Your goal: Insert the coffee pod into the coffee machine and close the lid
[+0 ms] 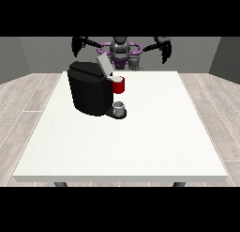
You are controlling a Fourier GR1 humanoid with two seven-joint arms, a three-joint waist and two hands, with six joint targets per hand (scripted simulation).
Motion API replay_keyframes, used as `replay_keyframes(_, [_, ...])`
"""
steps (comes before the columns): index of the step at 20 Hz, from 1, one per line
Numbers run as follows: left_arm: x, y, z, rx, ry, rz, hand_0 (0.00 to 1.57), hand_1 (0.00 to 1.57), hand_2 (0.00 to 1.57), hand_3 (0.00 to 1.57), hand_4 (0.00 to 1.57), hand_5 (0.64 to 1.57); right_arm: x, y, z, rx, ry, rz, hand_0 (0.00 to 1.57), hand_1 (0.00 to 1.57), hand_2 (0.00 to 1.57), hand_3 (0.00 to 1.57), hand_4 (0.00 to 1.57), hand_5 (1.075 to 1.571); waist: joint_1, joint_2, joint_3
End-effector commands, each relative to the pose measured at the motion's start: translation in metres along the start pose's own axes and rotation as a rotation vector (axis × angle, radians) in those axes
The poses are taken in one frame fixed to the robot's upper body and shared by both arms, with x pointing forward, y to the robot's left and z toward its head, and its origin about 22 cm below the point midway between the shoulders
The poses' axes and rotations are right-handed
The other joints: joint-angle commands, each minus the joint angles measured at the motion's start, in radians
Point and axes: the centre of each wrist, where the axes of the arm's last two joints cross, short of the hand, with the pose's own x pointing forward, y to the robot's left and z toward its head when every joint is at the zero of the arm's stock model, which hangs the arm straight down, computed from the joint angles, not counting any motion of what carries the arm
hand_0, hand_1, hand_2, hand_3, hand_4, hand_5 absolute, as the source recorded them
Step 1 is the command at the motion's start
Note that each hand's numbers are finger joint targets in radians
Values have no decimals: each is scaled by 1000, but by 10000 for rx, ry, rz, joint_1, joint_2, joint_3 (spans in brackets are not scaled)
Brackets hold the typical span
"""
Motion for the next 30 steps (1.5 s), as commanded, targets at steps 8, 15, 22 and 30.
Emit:
replay_keyframes(8, [11, -1, 16, -213, -449, 736, 0, 0, 0, 0, 360, 1571, 52, -28, -34, 216, -1012, 572, 0, 0, 0, 0, 0, 1571, 976, 528, 6])
replay_keyframes(15, [34, -12, 18, 129, -1109, 458, 0, 0, 0, 0, 356, 1571, 72, -21, -54, 466, -659, -797, 0, 0, 0, 0, 0, 1571, 1087, 1161, 6])
replay_keyframes(22, [61, -16, 30, 57, -1672, 589, 0, 0, 0, 0, 265, 1571, 72, -32, -70, 236, -178, -1398, 0, 0, 0, 0, 168, 1571, 1325, 1729, 6])
replay_keyframes(30, [82, 9, 50, 311, -2591, 87, 0, 0, 0, 0, 360, 1571, 101, -11, -89, 777, -953, -911, 0, 0, 0, 0, 0, 1571, 1359, 2830, 4])
